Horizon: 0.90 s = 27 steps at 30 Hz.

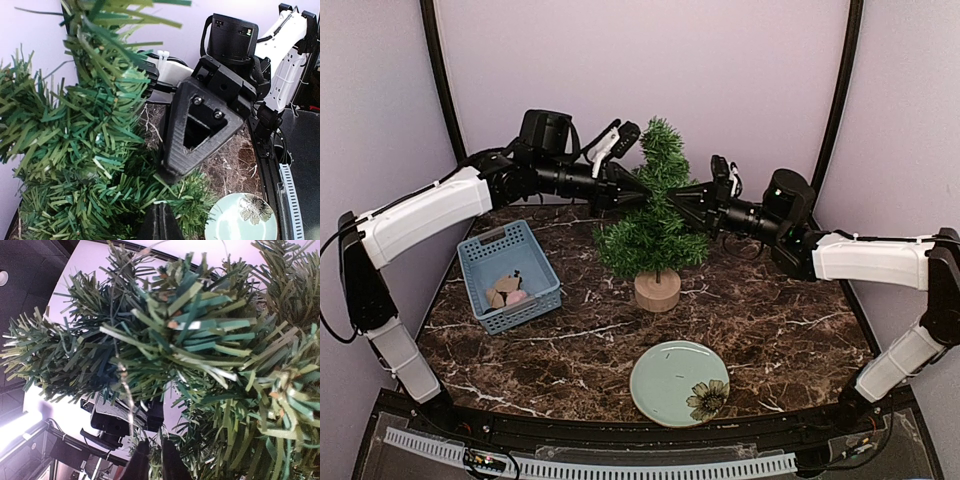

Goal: Decorate the small christmas tree

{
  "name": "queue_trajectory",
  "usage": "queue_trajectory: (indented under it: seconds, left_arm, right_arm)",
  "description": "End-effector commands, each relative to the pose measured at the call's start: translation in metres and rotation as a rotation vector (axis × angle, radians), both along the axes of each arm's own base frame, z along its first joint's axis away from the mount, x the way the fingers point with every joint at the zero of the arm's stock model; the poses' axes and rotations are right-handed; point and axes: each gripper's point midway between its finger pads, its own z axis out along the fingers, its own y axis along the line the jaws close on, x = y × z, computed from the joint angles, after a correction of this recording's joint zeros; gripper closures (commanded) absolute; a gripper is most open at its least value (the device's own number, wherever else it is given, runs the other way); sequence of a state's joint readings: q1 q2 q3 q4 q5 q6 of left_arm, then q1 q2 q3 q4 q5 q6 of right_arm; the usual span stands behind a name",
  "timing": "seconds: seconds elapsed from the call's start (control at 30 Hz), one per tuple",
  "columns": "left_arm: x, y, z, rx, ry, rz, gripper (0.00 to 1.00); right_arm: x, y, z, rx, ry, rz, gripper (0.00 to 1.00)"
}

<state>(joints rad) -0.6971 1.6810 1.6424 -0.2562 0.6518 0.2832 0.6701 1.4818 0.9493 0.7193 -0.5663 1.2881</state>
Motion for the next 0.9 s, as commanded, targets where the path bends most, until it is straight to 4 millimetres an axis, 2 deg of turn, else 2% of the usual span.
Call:
queue_trajectory:
  seconds: [0.0, 0.07, 0.2, 0.53, 0.73, 0.87]
  left_arm:
    - [-0.004, 0.010, 0.028, -0.042, -0.060, 0.046, 1.00]
    - [0.000, 0.012, 0.026, -0.032, -0.057, 0.069, 1.00]
    - [0.005, 0.015, 0.016, 0.002, -0.040, 0.101, 1.00]
    - [0.014, 0.019, -0.009, 0.062, -0.003, 0.161, 1.00]
    - [0.014, 0.012, -0.018, 0.076, 0.015, 0.142, 1.00]
    - [0.015, 0.004, -0.031, 0.120, 0.021, 0.139, 1.00]
  right_arm:
    - [-0.002, -0.004, 0.013, 0.033, -0.050, 0.001, 0.77]
    - [-0.002, -0.005, 0.013, 0.034, -0.049, -0.003, 0.68]
    - [-0.002, -0.008, 0.015, 0.038, -0.055, -0.014, 0.63]
    - [0.001, -0.022, 0.018, 0.003, -0.093, -0.079, 0.67]
    - [0.003, -0.026, 0.018, -0.004, -0.102, -0.096, 0.68]
    - [0.004, -0.027, 0.019, -0.006, -0.106, -0.100, 0.69]
